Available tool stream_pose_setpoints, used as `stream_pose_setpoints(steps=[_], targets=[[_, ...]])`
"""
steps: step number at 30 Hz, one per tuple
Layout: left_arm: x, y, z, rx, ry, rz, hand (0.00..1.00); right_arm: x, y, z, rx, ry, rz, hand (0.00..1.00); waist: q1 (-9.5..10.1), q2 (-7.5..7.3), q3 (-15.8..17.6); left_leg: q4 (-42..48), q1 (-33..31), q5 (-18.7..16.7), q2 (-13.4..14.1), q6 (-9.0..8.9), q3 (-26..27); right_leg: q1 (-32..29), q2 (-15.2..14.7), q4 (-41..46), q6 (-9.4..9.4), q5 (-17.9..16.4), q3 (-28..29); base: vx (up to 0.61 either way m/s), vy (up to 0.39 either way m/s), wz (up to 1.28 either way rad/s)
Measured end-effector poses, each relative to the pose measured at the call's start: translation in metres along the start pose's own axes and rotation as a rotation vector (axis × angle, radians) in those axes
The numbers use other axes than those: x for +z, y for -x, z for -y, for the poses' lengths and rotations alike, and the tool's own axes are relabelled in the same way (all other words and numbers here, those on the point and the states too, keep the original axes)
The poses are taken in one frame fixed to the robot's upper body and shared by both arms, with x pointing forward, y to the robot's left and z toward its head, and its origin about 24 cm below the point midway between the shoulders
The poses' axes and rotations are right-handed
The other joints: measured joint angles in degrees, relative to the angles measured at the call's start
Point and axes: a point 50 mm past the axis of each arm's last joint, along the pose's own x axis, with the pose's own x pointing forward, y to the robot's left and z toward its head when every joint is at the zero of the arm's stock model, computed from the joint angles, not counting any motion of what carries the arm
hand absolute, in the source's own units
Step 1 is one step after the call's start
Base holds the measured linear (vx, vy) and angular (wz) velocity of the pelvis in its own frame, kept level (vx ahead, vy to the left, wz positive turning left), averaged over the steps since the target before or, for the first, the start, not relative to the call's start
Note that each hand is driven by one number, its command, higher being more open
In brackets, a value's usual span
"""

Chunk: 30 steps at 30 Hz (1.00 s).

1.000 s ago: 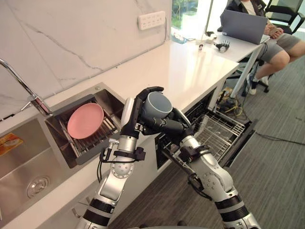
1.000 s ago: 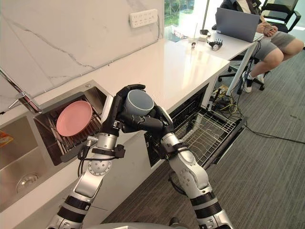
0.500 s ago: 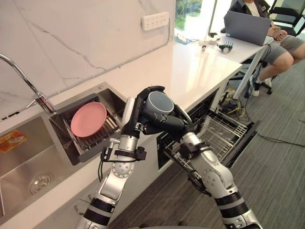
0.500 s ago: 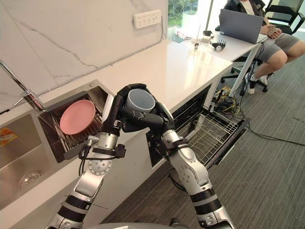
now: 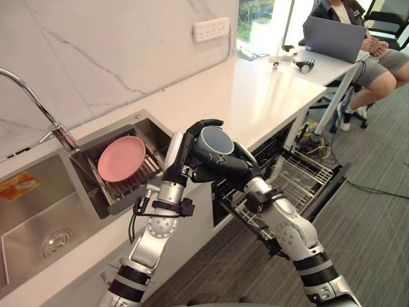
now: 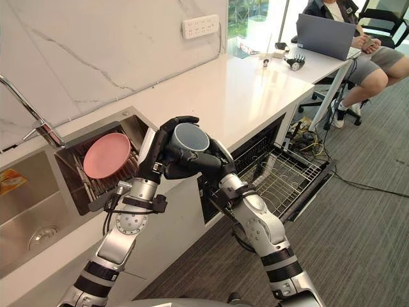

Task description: Walk over to the sink, pick up the cup, carry it to the dishwasher, place the cup inside the dishwasher, then close the dishwasher door

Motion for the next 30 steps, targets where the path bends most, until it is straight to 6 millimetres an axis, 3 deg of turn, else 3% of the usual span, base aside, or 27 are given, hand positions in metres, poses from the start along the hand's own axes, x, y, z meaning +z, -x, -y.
stream_pose_setpoints(steps=[15, 16, 27, 30], targets=[[0.006, -0.009, 0.001, -0.019, -0.006, 0.031, 0.00, 0.007, 0.000, 0.004, -0.055, 0.013, 0.090, 0.00, -0.03, -0.05, -0.1, 0.0, -0.2, 0.0, 0.0, 0.00, 0.3, -0.3, 0.0, 0.0, 0.09, 0.1, 0.3, 0.00, 0.000, -0.01], [0.006, -0.009, 0.001, -0.019, -0.006, 0.032, 1.00, 0.007, 0.000, 0.004, -0.057, 0.013, 0.093, 0.00, -0.03, -0.06, -0.1, 0.0, -0.2, 0.0, 0.1, 0.00, 0.4, -0.3, 0.0, 0.0, 0.10, 0.1, 0.4, 0.00, 0.000, -0.06], [0.012, -0.011, 0.007, -0.037, 0.024, 0.061, 1.00, 0.014, -0.002, 0.002, -0.167, -0.001, 0.204, 0.00, -0.14, -0.06, -0.1, -0.1, -0.1, 0.0, 0.1, 0.00, 0.7, -0.5, 0.1, 0.0, 0.12, 0.2, 1.0, 0.00, 0.000, -0.01], [0.025, -0.003, 0.022, -0.129, 0.057, 0.139, 1.00, 0.033, 0.004, 0.020, -0.350, -0.064, 0.337, 0.00, 0.63, -0.10, 0.0, -0.3, -0.1, 0.0, 0.0, 0.00, 0.7, -0.5, 0.0, -0.1, 0.16, 0.2, 1.0, 0.00, 0.000, 0.00]])
